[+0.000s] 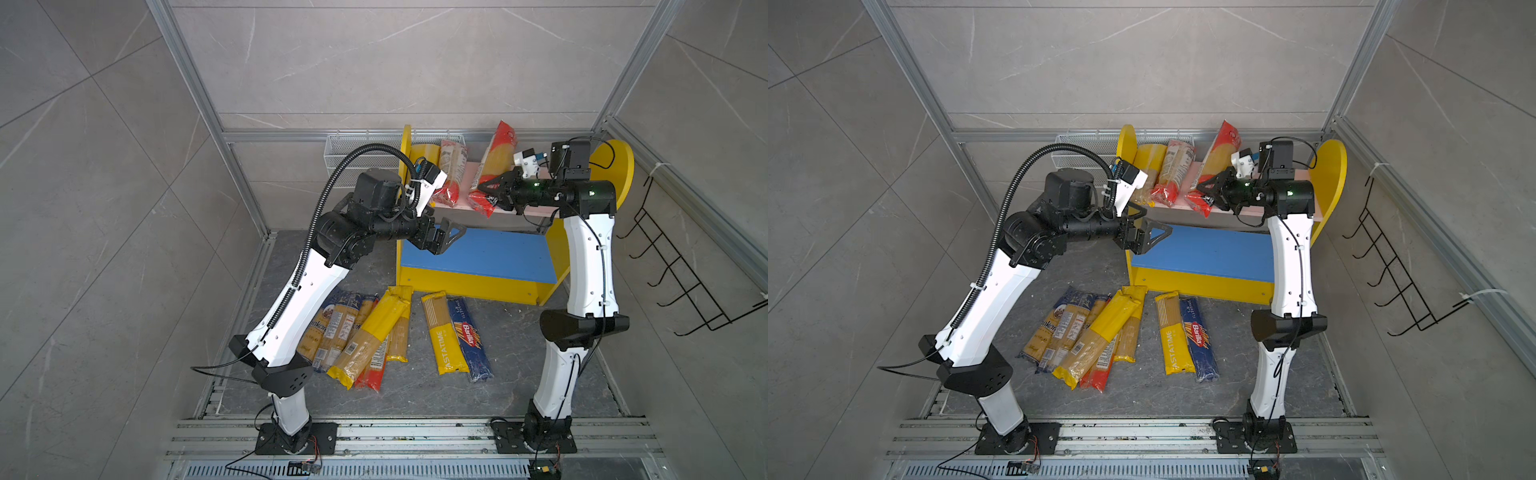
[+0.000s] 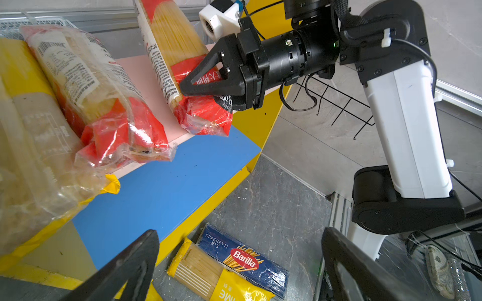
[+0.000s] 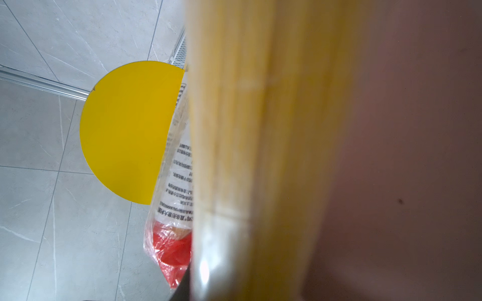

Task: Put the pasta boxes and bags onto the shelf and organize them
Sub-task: 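Stand the bag next to the other red bag and open the right gripper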

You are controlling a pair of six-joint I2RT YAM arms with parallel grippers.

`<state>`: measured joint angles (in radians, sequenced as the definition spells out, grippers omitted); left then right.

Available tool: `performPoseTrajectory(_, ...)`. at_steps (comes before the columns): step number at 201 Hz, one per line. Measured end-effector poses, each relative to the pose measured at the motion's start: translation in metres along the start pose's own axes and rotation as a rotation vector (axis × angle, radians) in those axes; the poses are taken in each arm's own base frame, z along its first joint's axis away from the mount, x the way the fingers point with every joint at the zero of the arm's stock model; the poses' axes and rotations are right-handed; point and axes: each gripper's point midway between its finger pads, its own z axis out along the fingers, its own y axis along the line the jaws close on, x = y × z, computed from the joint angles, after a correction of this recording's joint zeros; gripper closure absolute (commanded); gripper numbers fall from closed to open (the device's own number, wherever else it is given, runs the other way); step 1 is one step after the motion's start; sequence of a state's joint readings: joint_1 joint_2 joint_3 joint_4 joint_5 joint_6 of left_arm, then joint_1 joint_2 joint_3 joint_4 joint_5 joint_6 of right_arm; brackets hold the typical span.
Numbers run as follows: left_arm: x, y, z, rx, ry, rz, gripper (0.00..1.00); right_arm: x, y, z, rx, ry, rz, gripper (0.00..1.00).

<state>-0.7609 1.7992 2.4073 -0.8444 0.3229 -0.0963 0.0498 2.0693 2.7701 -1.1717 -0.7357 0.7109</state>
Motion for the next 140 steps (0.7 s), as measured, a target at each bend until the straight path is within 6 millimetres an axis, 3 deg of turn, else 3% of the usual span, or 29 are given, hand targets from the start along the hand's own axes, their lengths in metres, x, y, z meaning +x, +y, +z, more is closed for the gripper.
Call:
performPoseTrajectory(13, -0.001, 0.003, 0.002, -0.006, -0.002, -0.001, 0.0, 0.001, 0.001, 0.002, -0.012, 0.01, 0.003, 0.78)
performPoseTrajectory(50, 0.002, 0.009, 0.007, -0.015, 0.008, -0.008, 0.0, 0.001, 0.001, 0.002, -0.016, 0.013, 0.002, 0.7)
performPoseTrajectory(75, 0.002, 0.009, 0.007, -0.015, 0.008, -0.008, 0.0, -0.001, -0.002, 0.003, -0.003, 0.004, -0.019, 0.53)
performPoseTrajectory(140, 0.027, 0.018, 0.015, -0.03, 0.069, -0.033, 0.0, -0.003, -0.004, 0.005, 0.001, -0.002, -0.037, 0.56)
